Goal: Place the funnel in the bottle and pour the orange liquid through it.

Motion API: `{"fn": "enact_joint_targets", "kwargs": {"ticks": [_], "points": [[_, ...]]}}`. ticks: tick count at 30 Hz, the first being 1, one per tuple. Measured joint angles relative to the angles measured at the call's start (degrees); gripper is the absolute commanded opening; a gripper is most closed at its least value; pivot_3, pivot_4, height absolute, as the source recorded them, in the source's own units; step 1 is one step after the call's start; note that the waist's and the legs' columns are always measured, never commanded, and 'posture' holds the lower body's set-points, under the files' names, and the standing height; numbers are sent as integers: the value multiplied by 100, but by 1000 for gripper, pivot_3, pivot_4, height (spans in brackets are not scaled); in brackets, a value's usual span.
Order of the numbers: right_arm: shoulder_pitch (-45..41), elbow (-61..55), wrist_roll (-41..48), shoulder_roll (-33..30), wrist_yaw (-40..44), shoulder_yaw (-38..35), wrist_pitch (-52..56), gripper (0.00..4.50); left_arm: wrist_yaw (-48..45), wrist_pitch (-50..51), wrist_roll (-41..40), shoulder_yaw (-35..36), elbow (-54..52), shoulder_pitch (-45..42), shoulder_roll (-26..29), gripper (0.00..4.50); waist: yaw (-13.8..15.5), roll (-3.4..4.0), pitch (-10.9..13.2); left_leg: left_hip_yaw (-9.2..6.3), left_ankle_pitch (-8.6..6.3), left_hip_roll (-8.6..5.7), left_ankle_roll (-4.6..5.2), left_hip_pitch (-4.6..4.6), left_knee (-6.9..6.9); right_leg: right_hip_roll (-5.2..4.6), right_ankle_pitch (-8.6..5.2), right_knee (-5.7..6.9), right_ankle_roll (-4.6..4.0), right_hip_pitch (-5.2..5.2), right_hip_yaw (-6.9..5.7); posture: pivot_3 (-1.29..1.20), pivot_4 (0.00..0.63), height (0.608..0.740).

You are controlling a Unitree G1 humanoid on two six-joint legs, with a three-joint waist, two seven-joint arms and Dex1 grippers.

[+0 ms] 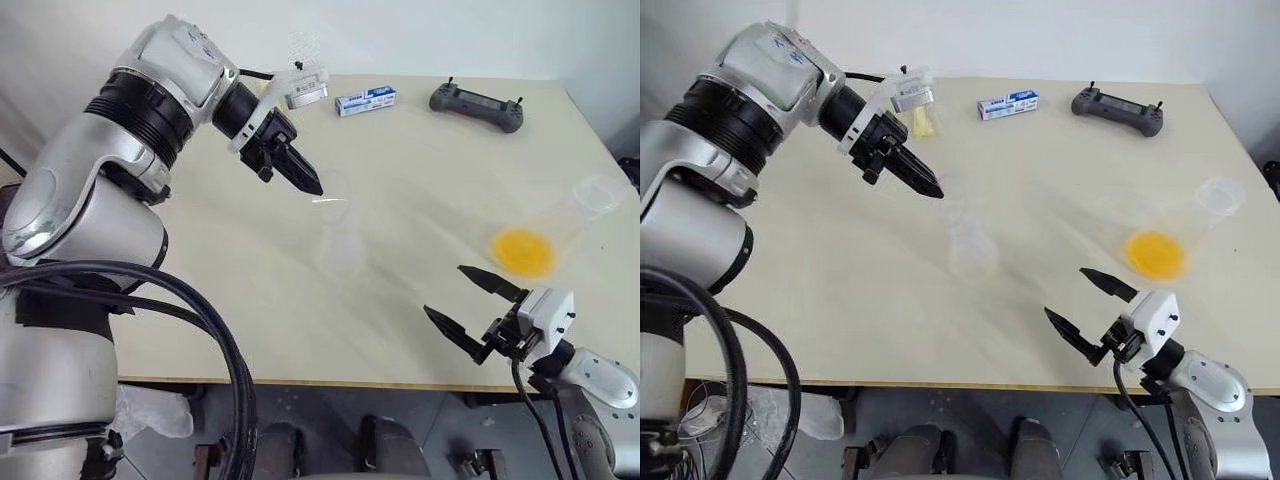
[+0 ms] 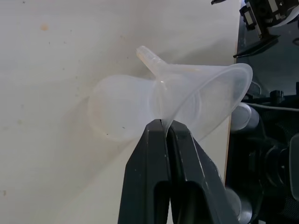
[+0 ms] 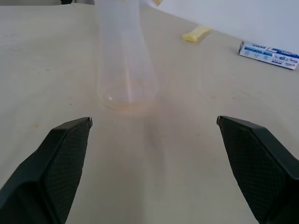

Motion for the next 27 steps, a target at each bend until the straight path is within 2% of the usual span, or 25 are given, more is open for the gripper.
{"fn": "enact_joint_targets", "kwargs": {"ticks": [8,14,27], "points": [[34,-2,-12,3,-70,0,-2,4500,0,-182,-7,-79,232,-27,-109,26,10,0,0,1,0,-1,2,0,1,0,0,0,0,0,0,0,150,740],[69,-5,-41,3,-116,0,-1,4500,0,-332,199,360,719,-165,-257,26,0,-1,0,8,1,0,3,-2,0,1,0,1,0,-4,0,0,150,740],[-206,28,-39,-114,-72,-11,1,4500,0,-93,50,395,322,-245,174,26,2,-1,0,6,1,0,4,-2,2,-1,0,7,0,-6,4,0,150,740]]}}
